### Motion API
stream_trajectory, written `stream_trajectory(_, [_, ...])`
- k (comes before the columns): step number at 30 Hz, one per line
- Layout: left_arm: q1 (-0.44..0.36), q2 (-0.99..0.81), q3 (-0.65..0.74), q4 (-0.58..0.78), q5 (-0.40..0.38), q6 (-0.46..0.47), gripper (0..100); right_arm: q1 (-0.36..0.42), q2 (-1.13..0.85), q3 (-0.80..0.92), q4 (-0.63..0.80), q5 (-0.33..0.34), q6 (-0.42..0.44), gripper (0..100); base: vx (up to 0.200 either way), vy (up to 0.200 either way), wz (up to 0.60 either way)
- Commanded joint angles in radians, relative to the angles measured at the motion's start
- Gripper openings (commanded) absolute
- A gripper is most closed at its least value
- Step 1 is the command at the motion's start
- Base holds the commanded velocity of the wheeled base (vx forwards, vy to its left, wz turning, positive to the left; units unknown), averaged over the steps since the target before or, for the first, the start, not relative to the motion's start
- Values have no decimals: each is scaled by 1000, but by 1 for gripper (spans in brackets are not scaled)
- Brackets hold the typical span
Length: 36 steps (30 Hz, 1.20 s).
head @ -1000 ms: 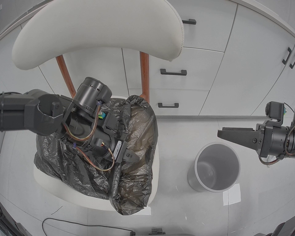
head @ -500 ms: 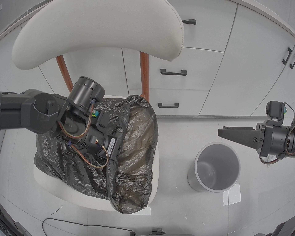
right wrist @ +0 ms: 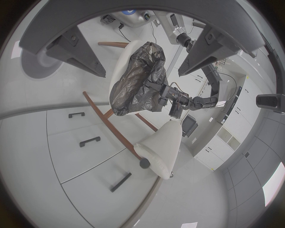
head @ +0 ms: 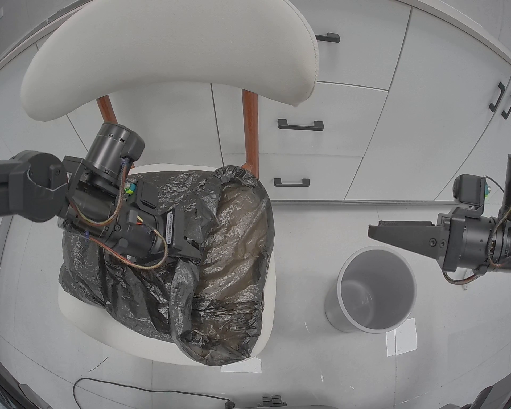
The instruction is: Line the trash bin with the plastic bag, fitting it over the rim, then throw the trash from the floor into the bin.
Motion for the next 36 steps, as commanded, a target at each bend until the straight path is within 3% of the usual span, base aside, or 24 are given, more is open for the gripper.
stream_trajectory(1, [9, -30, -3, -3, -36, -47, 0, 41, 95, -26, 1, -4, -1, 100, 0, 0, 0])
stream_trajectory(8, [0, -32, -12, -4, -59, -72, 0, 101, 214, -32, -8, -3, 7, 100, 0, 0, 0])
stream_trajectory(12, [-12, -37, -9, -4, -59, -72, 0, 166, 310, -58, -18, -3, 80, 100, 0, 0, 0])
stream_trajectory(16, [-14, -37, -16, -9, -59, -69, 0, 193, 382, -89, -118, -6, 162, 100, 0, 0, 0])
stream_trajectory(20, [-12, -47, -10, -50, -62, -72, 0, 192, 437, -97, -187, -7, 169, 100, 0, 0, 0])
stream_trajectory(36, [-14, -83, -4, -50, -96, -76, 0, 175, 537, -132, -221, -3, 157, 100, 0, 0, 0])
